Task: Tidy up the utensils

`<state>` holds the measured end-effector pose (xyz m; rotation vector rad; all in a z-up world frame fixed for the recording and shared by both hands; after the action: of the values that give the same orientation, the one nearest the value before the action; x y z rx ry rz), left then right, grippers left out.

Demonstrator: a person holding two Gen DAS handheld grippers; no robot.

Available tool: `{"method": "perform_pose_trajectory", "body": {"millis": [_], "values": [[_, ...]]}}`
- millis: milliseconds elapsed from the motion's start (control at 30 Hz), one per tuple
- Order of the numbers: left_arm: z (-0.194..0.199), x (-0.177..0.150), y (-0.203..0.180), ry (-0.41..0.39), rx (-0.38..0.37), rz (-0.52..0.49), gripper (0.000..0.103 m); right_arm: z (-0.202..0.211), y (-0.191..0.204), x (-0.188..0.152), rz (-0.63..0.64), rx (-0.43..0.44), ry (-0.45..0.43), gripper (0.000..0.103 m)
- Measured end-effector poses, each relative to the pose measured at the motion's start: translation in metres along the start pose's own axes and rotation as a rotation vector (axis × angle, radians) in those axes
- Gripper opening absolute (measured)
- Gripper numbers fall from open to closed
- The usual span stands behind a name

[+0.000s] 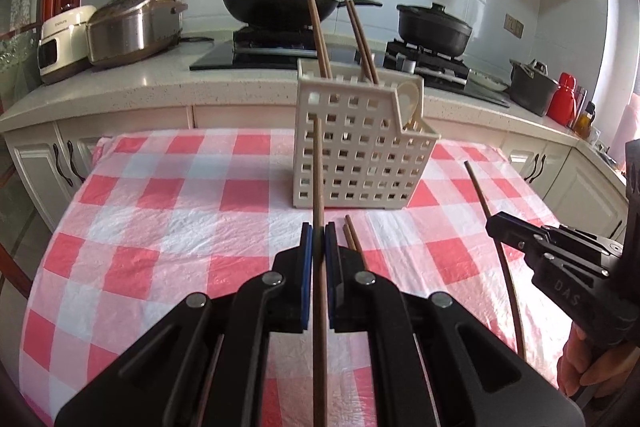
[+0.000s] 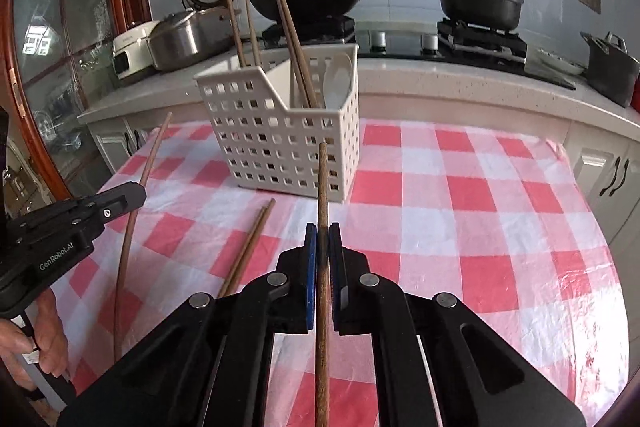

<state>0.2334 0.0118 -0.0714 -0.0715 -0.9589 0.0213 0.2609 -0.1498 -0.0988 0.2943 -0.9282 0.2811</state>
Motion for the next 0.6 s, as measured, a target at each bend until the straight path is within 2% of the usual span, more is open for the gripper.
{"method": "perform_pose_trajectory", "body": {"millis": [400, 600], "values": [[0.064, 0.004, -0.017, -0.143, -0.011, -0.052, 0.006, 0.065, 0.010, 0.018, 0.009, 0.001, -0.166, 0.006], [0.091, -0.003, -0.021, -0.199, -0.016, -0.068, 0.006, 0.091, 0.015, 0.014, 0.028, -0.007, -0.207, 0.006]]}}
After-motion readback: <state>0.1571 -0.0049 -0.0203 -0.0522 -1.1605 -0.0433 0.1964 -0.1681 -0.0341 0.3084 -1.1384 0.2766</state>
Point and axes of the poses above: each gripper's, at about its wrist camera, not at the fingertips, and z roughly against the way its jaws point, y to its left, x to its top, the point moved 5 cm from there along -z, roughly the way its jaws point, and after that the axes turned 3 degrees about x, right-handed, at the moved point
